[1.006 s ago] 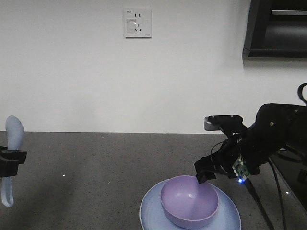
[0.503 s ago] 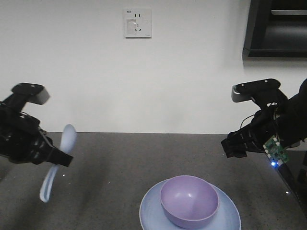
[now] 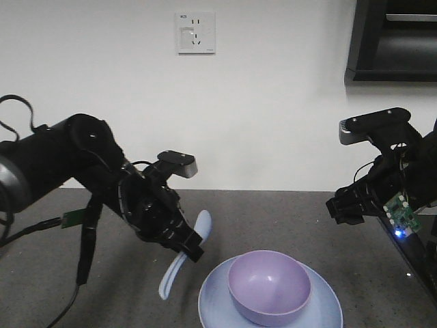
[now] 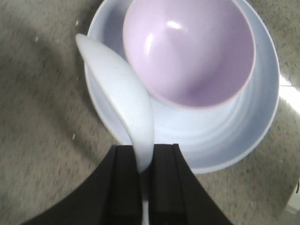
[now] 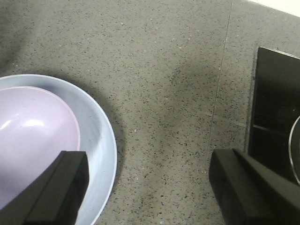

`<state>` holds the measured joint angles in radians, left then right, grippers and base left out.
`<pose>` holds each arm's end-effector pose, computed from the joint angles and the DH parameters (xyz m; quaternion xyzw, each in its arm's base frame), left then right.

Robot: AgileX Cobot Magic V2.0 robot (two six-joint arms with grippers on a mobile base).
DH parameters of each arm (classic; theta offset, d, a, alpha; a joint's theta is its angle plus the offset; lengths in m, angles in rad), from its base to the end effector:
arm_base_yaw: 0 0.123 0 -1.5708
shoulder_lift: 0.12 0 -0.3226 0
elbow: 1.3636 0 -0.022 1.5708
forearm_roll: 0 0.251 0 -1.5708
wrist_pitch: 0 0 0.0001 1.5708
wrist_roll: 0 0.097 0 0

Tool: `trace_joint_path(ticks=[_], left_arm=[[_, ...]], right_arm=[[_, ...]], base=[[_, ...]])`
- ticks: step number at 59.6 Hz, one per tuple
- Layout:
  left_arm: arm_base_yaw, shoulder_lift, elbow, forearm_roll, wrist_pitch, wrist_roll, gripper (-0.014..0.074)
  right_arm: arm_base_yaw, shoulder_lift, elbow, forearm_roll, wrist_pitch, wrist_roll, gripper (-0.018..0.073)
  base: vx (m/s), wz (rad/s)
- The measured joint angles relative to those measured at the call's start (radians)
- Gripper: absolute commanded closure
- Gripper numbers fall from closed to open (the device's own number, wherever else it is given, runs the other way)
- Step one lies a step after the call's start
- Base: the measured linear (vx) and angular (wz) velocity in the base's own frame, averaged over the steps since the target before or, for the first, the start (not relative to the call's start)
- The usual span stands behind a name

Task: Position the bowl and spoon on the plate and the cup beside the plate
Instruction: 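Move the spoon over the bowl and lower it in with the left gripper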

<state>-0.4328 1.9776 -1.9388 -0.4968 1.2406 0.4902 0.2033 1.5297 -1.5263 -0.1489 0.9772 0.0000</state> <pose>0.3875 -0.2272 0.3569 0.3930 0.8678 -0.2381 0.1893 0.3299 0.0558 0.4128 -0.1141 0.9338 -0.0380 0.3369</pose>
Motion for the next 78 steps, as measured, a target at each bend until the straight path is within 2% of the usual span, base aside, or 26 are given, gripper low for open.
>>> trace_joint_path(ticks=[13, 22, 38, 48, 73, 78], left_arm=[[-0.066, 0.108, -0.099, 0.000, 0.006, -0.018, 0.0596], [-0.092, 0.173, -0.156, 0.000, 0.007, -0.064, 0.0596], [-0.099, 0.207, -0.245, -0.013, 0.008, -0.165, 0.0596], [-0.106, 0.214, -0.248, -0.064, 0.011, -0.180, 0.0596], [-0.116, 0.243, -0.250, -0.104, 0.013, -0.310, 0.0592], [-0.116, 0.247, -0.250, -0.104, 0.013, -0.360, 0.0591]], right_arm=[[0.000, 0.000, 0.000, -0.018, 0.002, 0.000, -0.0029], [0.000, 0.000, 0.000, -0.019, 0.004, 0.000, -0.0029], [0.000, 0.000, 0.000, -0.021, 0.008, 0.000, -0.0029], [0.000, 0.000, 0.000, -0.030, 0.010, 0.000, -0.0029], [0.000, 0.000, 0.000, -0.050, 0.010, 0.000, -0.0029], [0.000, 0.000, 0.000, -0.054, 0.010, 0.000, -0.0029]], base=[[0.00, 0.00], [0.00, 0.00], [0.00, 0.00], [0.00, 0.00], [0.00, 0.00], [0.00, 0.00]])
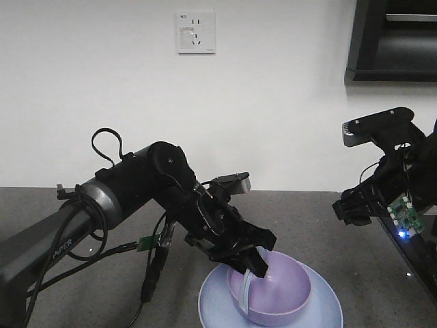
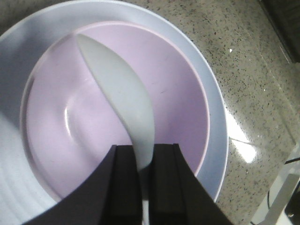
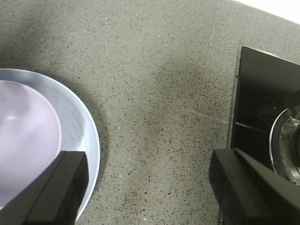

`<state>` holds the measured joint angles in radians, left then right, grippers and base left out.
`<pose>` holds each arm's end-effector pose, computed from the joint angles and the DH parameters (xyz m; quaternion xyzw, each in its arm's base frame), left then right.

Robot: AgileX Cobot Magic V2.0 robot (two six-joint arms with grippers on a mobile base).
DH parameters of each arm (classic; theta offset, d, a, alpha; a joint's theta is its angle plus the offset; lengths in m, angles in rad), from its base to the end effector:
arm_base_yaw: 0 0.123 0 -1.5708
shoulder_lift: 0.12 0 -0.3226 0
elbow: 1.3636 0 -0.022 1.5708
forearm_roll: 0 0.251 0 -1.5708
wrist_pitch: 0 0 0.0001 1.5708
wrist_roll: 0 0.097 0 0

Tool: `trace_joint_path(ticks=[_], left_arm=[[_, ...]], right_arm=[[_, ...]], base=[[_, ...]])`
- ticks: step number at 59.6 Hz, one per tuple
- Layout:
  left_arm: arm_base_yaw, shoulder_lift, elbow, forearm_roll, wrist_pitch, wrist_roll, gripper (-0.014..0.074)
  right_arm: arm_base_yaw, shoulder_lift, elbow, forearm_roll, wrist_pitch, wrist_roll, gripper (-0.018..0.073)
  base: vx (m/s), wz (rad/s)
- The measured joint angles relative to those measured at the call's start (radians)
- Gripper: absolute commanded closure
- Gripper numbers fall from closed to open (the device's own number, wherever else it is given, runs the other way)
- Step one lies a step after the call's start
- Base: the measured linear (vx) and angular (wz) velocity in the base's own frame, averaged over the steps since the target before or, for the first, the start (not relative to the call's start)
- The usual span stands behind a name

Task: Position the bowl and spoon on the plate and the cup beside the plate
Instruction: 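Move the spoon over the bowl and lower it in with the left gripper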

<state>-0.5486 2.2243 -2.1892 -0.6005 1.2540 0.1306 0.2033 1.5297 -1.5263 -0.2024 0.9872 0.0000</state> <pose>0.4071 -0.3099 0.3144 0.2760 0.8984 -0.3231 0.1106 0.3299 0.0514 0.4129 -0.1202 0.9326 -0.0643 0.3341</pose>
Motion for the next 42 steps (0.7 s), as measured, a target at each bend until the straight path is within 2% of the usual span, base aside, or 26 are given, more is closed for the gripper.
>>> trace_joint_path(ticks=[10, 20, 28, 42], left_arm=[[0.000, 0.008, 0.000, -0.017, 0.000, -0.085, 0.0575], [0.000, 0.019, 0.000, -0.068, 0.000, -0.105, 0.0512], [0.000, 0.019, 0.000, -0.104, 0.000, -0.107, 0.0416], [0.000, 0.019, 0.000, -0.111, 0.000, -0.131, 0.0222]], right_arm=[[0.000, 0.000, 0.000, -0.001, 0.000, 0.000, -0.0029], [0.000, 0.000, 0.000, -0.001, 0.000, 0.000, -0.0029], [0.000, 0.000, 0.000, -0.001, 0.000, 0.000, -0.0029], [0.000, 0.000, 0.000, -0.001, 0.000, 0.000, -0.0029]], base=[[0.00, 0.00], [0.00, 0.00], [0.00, 0.00], [0.00, 0.00]])
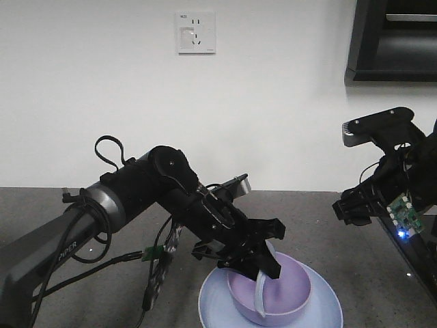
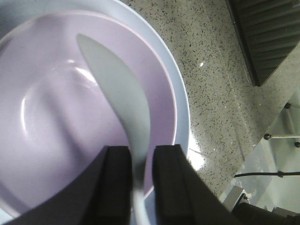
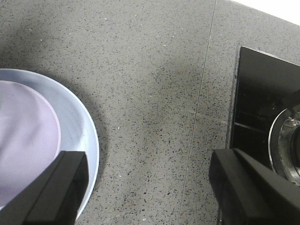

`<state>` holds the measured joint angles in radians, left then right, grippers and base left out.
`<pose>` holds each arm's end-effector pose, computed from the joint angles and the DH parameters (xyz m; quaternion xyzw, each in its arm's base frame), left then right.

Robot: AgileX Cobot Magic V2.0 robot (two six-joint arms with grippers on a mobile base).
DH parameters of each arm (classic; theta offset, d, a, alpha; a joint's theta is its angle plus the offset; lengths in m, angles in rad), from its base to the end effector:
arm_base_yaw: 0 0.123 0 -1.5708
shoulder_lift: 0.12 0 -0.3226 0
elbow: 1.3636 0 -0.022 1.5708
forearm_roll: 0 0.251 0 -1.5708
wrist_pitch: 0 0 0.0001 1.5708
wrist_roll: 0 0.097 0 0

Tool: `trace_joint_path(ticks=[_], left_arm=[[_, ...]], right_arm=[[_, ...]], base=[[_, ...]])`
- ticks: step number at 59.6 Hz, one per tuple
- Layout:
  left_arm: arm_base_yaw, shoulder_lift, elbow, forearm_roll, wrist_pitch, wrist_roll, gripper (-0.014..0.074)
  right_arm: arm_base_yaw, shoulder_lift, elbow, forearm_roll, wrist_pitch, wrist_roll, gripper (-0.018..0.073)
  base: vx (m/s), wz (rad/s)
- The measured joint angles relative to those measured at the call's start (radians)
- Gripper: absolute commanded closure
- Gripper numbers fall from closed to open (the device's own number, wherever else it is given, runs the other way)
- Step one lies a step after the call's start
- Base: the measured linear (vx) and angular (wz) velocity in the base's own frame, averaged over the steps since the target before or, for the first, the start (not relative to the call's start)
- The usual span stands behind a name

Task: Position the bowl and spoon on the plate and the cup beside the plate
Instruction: 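Move the spoon over the bowl and lower it in with the left gripper, then open the left gripper and lift it away from the bowl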

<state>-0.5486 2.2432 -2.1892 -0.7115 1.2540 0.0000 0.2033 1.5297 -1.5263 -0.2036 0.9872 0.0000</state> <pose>0.4057 -0.3185 0.3110 0.2027 0.9019 -0.3761 0.0637 0.3300 0.0513 0.4129 -0.1204 0.9325 -0.0649 0.3342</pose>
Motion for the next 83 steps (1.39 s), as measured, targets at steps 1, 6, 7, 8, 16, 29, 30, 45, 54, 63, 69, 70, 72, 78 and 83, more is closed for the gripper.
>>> trace_joint_path(ticks=[1, 6, 7, 8, 16, 29, 30, 45, 54, 63, 69, 70, 72, 78, 83], left_arm=[[0.000, 0.000, 0.000, 0.000, 0.000, 0.000, 0.0213], [0.000, 0.000, 0.000, -0.001, -0.001, 0.000, 0.0173], [0.000, 0.000, 0.000, -0.002, -0.001, 0.000, 0.0166], [0.000, 0.000, 0.000, -0.002, -0.001, 0.000, 0.0162], [0.000, 0.000, 0.000, -0.003, -0.001, 0.000, 0.0155], [0.000, 0.000, 0.000, 0.004, -0.004, 0.027, 0.0155], [0.000, 0.000, 0.000, 0.006, -0.007, 0.033, 0.0156], [0.000, -0.085, 0.000, 0.149, -0.120, 0.126, 0.0156], [0.000, -0.176, 0.000, 0.370, -0.163, 0.082, 0.0156], [0.018, -0.259, -0.001, 0.650, -0.079, -0.028, 0.0156], [0.061, -0.298, -0.001, 0.777, -0.005, -0.078, 0.0156], [0.076, -0.305, -0.001, 0.787, -0.001, -0.082, 0.0156], [0.102, -0.314, -0.001, 0.800, 0.005, -0.089, 0.0156], [0.185, -0.341, -0.001, 0.789, 0.011, -0.087, 0.0157], [0.247, -0.349, -0.001, 0.778, 0.012, -0.074, 0.0157]], right_arm=[[0.000, 0.000, 0.000, 0.000, 0.000, 0.000, -0.0029], [0.000, 0.000, 0.000, 0.000, 0.000, 0.000, -0.0029], [0.000, 0.000, 0.000, 0.000, 0.000, 0.000, -0.0029], [0.000, 0.000, 0.000, 0.000, 0.000, 0.000, -0.0029], [0.000, 0.000, 0.000, 0.000, 0.000, 0.000, -0.0029], [0.000, 0.000, 0.000, 0.000, 0.000, 0.000, -0.0029], [0.000, 0.000, 0.000, 0.000, 0.000, 0.000, -0.0029], [0.000, 0.000, 0.000, 0.001, -0.001, 0.000, -0.0029], [0.000, 0.000, 0.000, 0.024, -0.005, 0.000, -0.0029], [0.000, 0.000, 0.000, 0.056, -0.014, 0.000, -0.0029], [0.000, 0.000, 0.000, 0.061, -0.017, 0.000, -0.0029], [0.000, 0.000, 0.000, 0.064, -0.017, 0.000, -0.0029], [0.000, 0.000, 0.000, 0.065, -0.019, 0.000, -0.0029], [0.000, 0.000, 0.000, 0.068, -0.022, 0.000, -0.0029], [0.000, 0.000, 0.000, 0.068, -0.025, 0.000, -0.0029]], base=[[0.00, 0.00], [0.00, 0.00], [0.00, 0.00], [0.00, 0.00], [0.00, 0.00], [0.00, 0.00], [0.00, 0.00], [0.00, 0.00], [0.00, 0.00], [0.00, 0.00], [0.00, 0.00], [0.00, 0.00], [0.00, 0.00], [0.00, 0.00], [0.00, 0.00]])
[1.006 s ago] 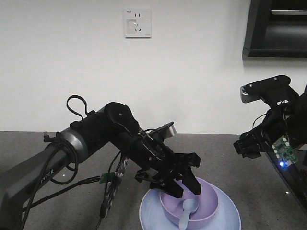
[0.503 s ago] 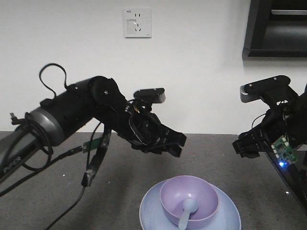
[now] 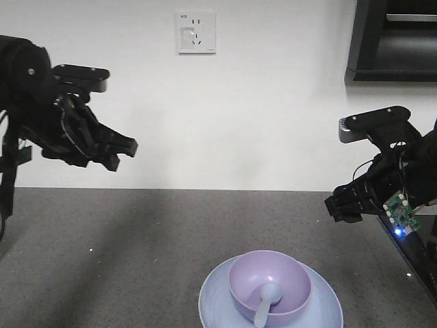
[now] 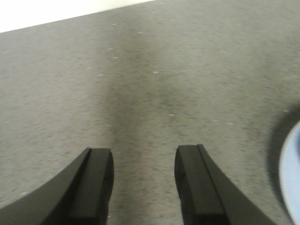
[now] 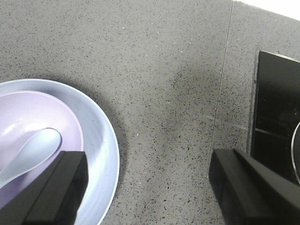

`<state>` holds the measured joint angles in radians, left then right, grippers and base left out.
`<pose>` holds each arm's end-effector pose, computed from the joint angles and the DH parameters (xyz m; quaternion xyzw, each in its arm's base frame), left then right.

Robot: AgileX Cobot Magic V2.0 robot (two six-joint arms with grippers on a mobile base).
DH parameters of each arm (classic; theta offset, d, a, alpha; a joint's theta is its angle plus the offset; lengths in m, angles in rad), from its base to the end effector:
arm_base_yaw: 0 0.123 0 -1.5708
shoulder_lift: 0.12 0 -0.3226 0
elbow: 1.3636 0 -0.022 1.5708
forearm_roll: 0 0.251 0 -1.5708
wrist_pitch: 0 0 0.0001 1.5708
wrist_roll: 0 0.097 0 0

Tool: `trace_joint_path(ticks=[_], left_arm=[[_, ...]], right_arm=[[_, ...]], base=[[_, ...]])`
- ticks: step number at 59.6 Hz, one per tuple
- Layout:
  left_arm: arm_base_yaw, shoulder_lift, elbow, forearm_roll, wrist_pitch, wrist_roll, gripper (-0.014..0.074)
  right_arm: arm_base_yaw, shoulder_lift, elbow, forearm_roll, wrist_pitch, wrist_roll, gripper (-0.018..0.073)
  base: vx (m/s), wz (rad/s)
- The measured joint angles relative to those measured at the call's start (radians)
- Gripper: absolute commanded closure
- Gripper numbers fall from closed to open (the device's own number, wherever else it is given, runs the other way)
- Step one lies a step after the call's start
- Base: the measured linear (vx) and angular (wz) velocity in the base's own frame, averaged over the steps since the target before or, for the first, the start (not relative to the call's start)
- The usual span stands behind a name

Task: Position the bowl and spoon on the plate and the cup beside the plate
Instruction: 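Open the left gripper and lift it away from the bowl, then lower the left gripper onto the brown paper cup and grasp it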

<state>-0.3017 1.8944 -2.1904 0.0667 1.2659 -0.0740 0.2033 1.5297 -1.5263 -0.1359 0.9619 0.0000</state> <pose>0.4071 -0.1202 0.4538 0.1056 0.9349 -0.0302 0.3374 0.3308 0.0572 0.4136 -0.1128 0.9318 -0.0309 0.3436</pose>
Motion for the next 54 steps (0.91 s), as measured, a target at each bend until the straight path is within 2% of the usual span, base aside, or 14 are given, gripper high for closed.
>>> trace_joint_path(ticks=[20, 31, 41, 54], left_arm=[[0.294, 0.000, 0.013, -0.098, 0.005, 0.020, 0.0171], [0.429, 0.000, 0.107, -0.151, 0.005, 0.020, 0.0171], [0.473, 0.000, 0.194, -0.145, 0.005, 0.038, 0.0171], [0.477, 0.000, 0.216, -0.141, -0.018, 0.074, 0.0171]], right_arm=[[0.000, 0.000, 0.000, 0.002, -0.001, -0.006, -0.0029], [0.000, 0.000, 0.000, 0.003, -0.001, -0.007, -0.0029], [0.000, 0.000, 0.000, 0.004, -0.001, -0.007, -0.0029], [0.000, 0.000, 0.000, 0.004, -0.001, -0.007, -0.0029]], base=[[0.00, 0.00], [0.00, 0.00], [0.00, 0.00], [0.00, 0.00]])
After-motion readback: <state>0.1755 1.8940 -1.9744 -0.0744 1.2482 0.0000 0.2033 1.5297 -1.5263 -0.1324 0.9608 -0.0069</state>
